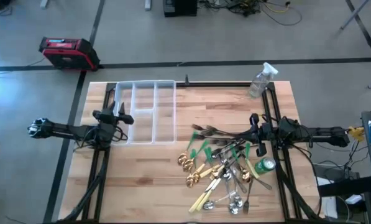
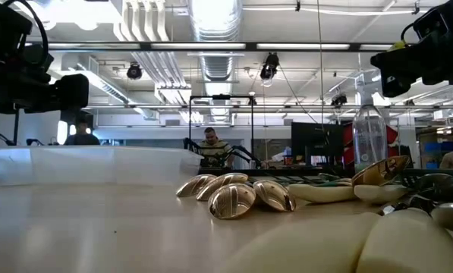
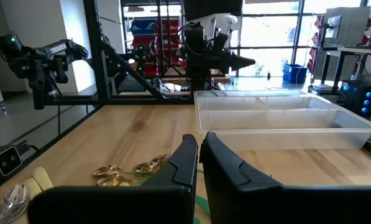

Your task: Sort silverware

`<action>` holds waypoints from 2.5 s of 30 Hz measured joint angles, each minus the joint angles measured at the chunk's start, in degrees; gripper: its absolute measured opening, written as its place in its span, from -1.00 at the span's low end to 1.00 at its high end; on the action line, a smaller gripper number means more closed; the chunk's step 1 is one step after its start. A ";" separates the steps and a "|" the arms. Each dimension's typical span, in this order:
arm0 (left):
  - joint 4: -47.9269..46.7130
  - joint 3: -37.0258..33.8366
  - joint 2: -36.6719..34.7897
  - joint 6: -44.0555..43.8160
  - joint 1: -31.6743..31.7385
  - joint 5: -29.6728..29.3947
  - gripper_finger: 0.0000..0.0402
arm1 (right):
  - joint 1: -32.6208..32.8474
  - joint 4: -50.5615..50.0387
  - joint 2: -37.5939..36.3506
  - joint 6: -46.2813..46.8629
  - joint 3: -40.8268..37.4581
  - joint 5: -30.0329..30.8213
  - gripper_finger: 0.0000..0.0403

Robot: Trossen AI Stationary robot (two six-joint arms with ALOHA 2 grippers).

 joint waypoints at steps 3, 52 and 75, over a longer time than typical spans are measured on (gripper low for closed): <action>-0.01 -0.01 -0.02 0.00 0.02 0.00 -0.01 | -0.01 0.00 0.02 0.00 0.01 0.01 -0.96; 0.01 0.01 0.63 0.00 0.02 0.00 -0.08 | 0.00 50.95 7.09 24.36 0.02 -7.21 -0.96; 0.01 0.01 0.74 0.00 0.02 0.00 -0.04 | -0.02 13.21 24.66 9.01 8.80 26.52 -0.96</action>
